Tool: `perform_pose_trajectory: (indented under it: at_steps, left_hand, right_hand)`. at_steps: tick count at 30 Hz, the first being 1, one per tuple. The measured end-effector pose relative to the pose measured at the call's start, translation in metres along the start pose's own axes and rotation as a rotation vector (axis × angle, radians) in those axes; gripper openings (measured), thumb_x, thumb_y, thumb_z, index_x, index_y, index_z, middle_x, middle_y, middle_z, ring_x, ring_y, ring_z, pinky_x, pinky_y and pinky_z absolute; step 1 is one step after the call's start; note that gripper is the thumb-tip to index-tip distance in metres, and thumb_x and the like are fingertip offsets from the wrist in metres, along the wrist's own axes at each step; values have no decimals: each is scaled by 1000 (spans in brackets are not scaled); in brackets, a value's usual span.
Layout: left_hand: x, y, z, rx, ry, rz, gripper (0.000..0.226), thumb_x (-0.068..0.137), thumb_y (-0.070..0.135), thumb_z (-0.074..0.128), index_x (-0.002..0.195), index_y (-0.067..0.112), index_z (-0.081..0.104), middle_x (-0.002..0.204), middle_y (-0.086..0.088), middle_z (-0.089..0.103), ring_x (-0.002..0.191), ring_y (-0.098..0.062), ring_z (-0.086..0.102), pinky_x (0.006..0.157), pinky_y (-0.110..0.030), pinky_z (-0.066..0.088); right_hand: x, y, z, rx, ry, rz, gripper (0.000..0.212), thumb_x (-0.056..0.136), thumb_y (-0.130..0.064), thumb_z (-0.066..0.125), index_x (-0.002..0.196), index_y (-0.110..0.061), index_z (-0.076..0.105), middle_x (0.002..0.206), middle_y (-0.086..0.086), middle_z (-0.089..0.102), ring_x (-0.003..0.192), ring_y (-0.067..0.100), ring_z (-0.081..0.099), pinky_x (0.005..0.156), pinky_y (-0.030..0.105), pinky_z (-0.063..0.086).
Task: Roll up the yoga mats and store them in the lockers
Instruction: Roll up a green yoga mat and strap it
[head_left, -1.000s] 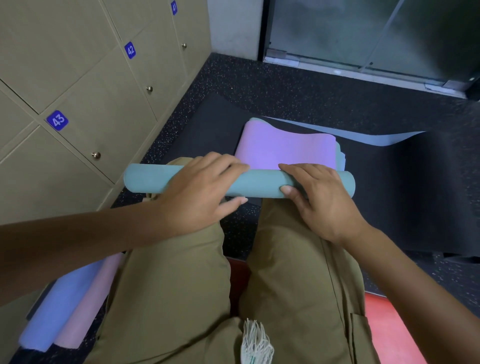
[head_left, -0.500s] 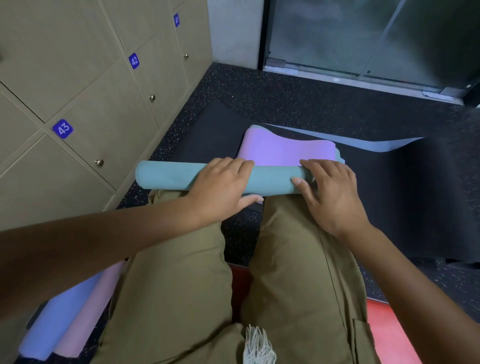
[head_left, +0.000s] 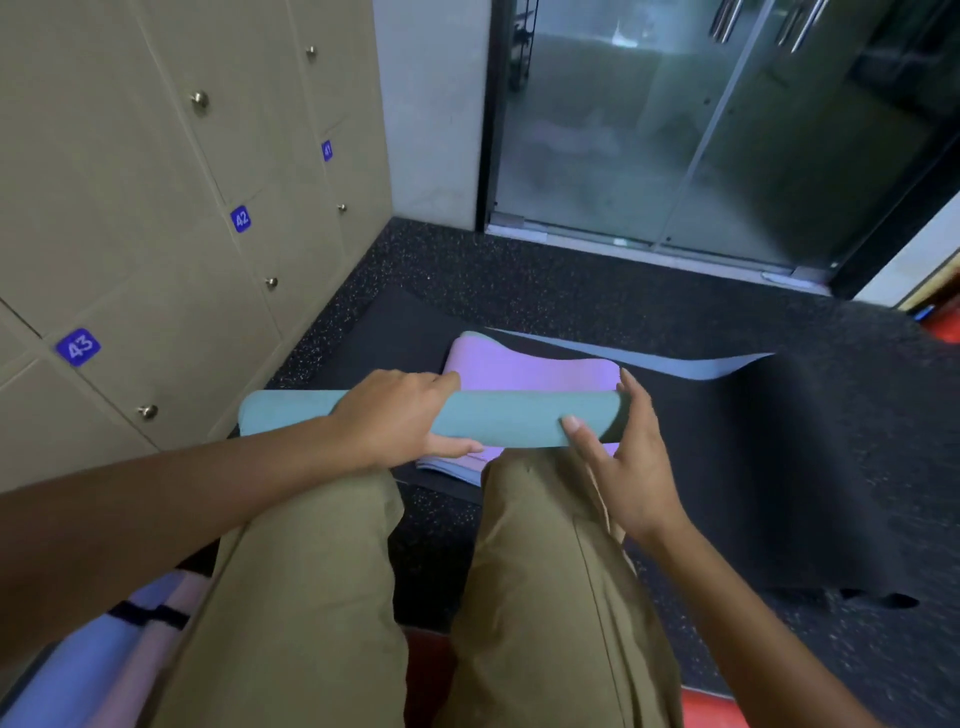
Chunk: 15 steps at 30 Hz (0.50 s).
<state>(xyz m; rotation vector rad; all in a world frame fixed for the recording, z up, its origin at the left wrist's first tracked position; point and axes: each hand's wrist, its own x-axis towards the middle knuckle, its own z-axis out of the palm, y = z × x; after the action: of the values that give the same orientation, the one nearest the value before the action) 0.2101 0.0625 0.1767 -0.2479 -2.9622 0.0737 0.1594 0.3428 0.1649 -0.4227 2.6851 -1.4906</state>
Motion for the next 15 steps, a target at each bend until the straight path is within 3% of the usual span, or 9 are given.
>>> perform_pose_trajectory:
  at_steps: [4,7,9,15]
  left_hand:
    - [19,-14,-22,-136,-50,-16,74,69,95,43,106,31,50,95,9,65,85,-22,62,67,-36,36]
    - [30,-22,-36,-296,-53,-16,74,63,101,40,102,38,43,90,13,61,81,-17,58,68,-37,39]
    - [35,-24,-43,-371,-44,-8,72,60,100,50,101,41,42,91,14,62,83,-17,58,70,-38,42]
    - [35,-6,-60,-587,-16,36,60,63,83,69,101,43,46,89,22,62,82,-3,59,67,-29,44]
  right_hand:
    - [9,-22,-23,308,38,-26,53,94,-26,72,143,-30,51,138,-11,58,117,-9,56,94,15,48]
    - [12,-41,-44,417,66,-92,54,90,-21,77,139,-32,57,135,-11,64,125,3,59,102,32,50]
    - [9,-58,-55,428,89,-129,57,86,-20,81,137,-32,59,134,-9,65,122,12,63,101,40,53]
    - [-8,-105,-62,454,172,-232,61,69,-15,92,123,-29,68,113,-12,72,106,11,68,90,26,55]
